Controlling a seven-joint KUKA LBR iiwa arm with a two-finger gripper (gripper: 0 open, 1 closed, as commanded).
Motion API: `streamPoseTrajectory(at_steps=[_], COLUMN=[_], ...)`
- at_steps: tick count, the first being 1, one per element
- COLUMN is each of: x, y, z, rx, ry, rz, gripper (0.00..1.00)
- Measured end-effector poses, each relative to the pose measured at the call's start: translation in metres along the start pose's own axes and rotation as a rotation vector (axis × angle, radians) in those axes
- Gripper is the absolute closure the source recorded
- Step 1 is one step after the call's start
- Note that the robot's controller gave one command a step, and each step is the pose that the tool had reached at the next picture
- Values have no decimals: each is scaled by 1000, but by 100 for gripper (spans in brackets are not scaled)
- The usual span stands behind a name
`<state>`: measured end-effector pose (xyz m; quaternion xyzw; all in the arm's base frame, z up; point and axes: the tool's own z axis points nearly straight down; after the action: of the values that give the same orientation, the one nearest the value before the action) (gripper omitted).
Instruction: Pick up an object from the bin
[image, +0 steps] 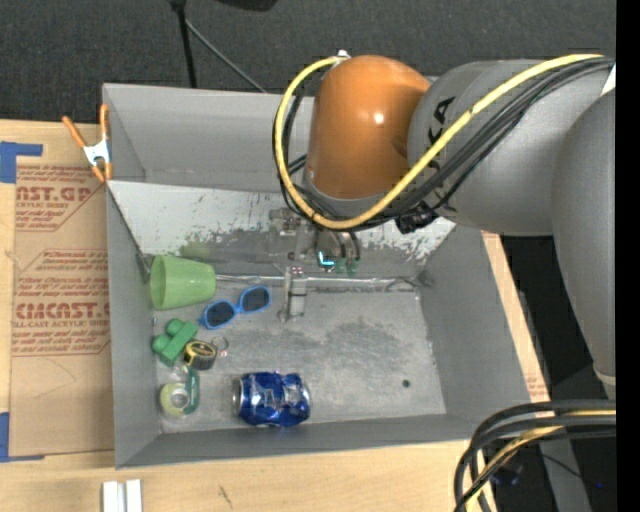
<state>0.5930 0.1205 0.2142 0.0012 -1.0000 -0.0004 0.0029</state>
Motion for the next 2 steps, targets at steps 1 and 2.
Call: streamPoseTrajectory(at_steps=[1, 2], x=[21, 102], y=[44, 99], z=[147, 105], rx=[5, 0], ry=[8, -6], rz=[-333, -547], gripper=[0, 0])
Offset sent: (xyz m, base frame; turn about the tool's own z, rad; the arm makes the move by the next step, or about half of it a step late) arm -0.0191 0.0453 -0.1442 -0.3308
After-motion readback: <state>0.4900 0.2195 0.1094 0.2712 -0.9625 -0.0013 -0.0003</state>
